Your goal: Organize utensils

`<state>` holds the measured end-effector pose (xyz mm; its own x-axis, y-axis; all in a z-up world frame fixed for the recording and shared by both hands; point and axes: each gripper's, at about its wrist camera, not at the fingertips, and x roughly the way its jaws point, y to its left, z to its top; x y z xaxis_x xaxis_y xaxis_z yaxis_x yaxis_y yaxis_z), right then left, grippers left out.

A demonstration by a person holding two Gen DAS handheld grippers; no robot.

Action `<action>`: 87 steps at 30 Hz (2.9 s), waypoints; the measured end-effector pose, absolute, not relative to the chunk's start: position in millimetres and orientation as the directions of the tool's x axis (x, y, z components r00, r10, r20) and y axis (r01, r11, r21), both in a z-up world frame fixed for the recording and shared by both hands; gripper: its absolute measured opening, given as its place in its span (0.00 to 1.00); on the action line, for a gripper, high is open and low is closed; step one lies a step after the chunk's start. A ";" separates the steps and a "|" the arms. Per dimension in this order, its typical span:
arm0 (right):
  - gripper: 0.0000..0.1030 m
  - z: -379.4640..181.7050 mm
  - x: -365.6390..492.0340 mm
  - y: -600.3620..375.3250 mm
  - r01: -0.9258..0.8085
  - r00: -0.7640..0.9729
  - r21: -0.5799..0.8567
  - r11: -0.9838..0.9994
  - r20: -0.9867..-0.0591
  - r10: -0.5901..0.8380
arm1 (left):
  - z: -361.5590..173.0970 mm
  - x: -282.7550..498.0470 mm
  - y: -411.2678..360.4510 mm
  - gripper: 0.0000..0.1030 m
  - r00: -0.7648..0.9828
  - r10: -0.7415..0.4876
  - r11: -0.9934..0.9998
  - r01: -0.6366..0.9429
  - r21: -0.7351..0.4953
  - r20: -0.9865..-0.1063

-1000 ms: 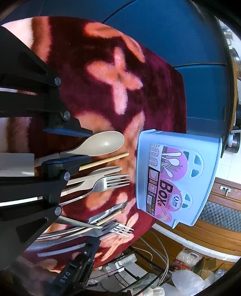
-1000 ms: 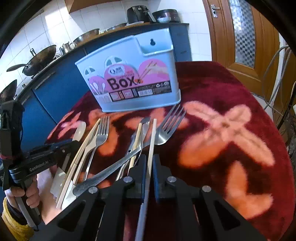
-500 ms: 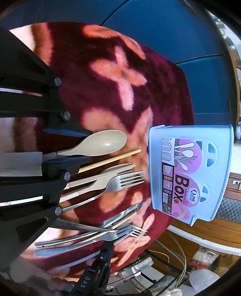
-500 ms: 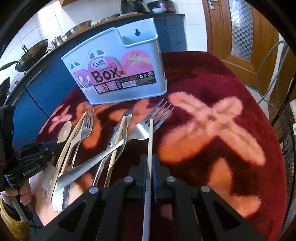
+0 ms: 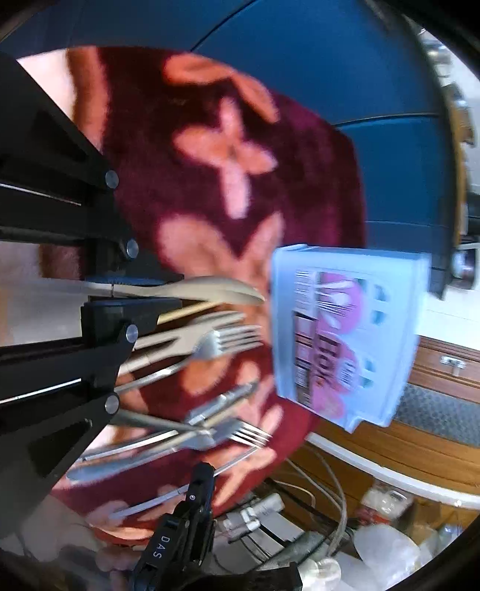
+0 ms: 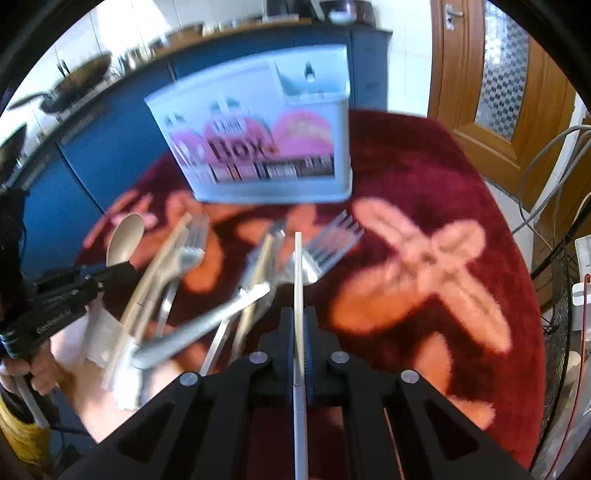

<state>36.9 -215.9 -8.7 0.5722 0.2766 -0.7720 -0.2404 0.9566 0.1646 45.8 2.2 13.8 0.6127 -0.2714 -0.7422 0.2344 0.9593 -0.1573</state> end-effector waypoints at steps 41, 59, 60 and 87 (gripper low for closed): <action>0.06 109.3 159.9 -208.9 -0.270 0.928 0.247 0.931 -0.192 0.320 | 169.2 189.2 -10.1 0.03 0.929 -0.284 0.944 0.228 -0.236 -0.237; 0.06 61.9 187.1 -193.7 -0.235 0.944 0.140 0.962 -0.201 0.260 | 94.9 209.7 -21.7 0.03 0.944 -0.220 0.967 0.178 -0.181 -0.246; 0.06 61.0 186.1 -194.1 -0.234 0.944 0.138 0.962 -0.204 0.258 | 91.6 209.3 -22.5 0.03 0.942 -0.223 0.967 0.180 -0.180 -0.252; 0.23 70.3 146.0 -232.5 -0.208 0.914 0.210 0.955 -0.307 0.266 | 100.1 160.2 -18.6 0.28 0.918 -0.260 0.960 0.212 -0.184 -0.300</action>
<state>146.0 -232.5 70.3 0.9136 0.2663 -0.3074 -0.2078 0.9553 0.2101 160.2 -18.6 100.1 0.9178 -0.2600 -0.3001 0.2115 0.9598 -0.1844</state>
